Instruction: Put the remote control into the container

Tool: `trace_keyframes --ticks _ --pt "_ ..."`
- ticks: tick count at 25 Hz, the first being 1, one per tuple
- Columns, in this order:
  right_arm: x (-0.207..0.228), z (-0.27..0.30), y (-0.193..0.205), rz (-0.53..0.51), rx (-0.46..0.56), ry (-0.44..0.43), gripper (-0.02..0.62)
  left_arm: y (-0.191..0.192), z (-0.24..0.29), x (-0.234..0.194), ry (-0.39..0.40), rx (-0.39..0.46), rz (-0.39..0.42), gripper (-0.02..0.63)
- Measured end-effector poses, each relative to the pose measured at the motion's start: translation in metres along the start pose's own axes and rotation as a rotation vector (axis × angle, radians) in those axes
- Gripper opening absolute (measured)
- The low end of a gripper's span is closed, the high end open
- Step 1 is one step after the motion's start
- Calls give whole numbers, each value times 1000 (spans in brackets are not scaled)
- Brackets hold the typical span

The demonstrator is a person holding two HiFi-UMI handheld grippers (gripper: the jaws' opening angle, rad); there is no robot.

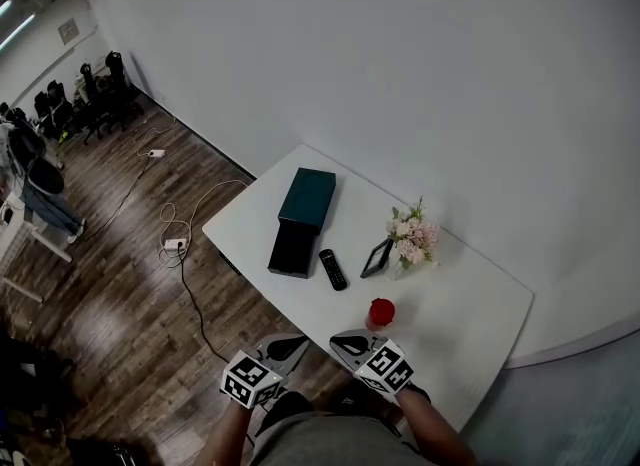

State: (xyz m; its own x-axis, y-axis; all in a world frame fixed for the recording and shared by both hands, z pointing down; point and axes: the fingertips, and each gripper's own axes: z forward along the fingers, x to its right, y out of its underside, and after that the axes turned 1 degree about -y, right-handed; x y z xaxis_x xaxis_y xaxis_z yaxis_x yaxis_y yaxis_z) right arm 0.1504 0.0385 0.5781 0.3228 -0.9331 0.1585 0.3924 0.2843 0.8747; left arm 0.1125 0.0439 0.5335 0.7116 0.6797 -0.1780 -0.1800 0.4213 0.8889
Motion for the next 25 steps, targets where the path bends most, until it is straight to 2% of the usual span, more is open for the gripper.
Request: trace_keyframes --ticks 8,14,22,25 --pt "5 1 -3 -13 19 1 16 0 9 -5 -29 -10 24 -1" --pt "1 18 -3 -11 11 -3 16 -8 11 -21 -26 15 21 0" --pt "21 54 -13 28 -11 68 17 3 22 -63 47 -6 13 -2" --pt "34 68 -19 47 -17 90 17 -2 27 -80 80 -7 33 -1"
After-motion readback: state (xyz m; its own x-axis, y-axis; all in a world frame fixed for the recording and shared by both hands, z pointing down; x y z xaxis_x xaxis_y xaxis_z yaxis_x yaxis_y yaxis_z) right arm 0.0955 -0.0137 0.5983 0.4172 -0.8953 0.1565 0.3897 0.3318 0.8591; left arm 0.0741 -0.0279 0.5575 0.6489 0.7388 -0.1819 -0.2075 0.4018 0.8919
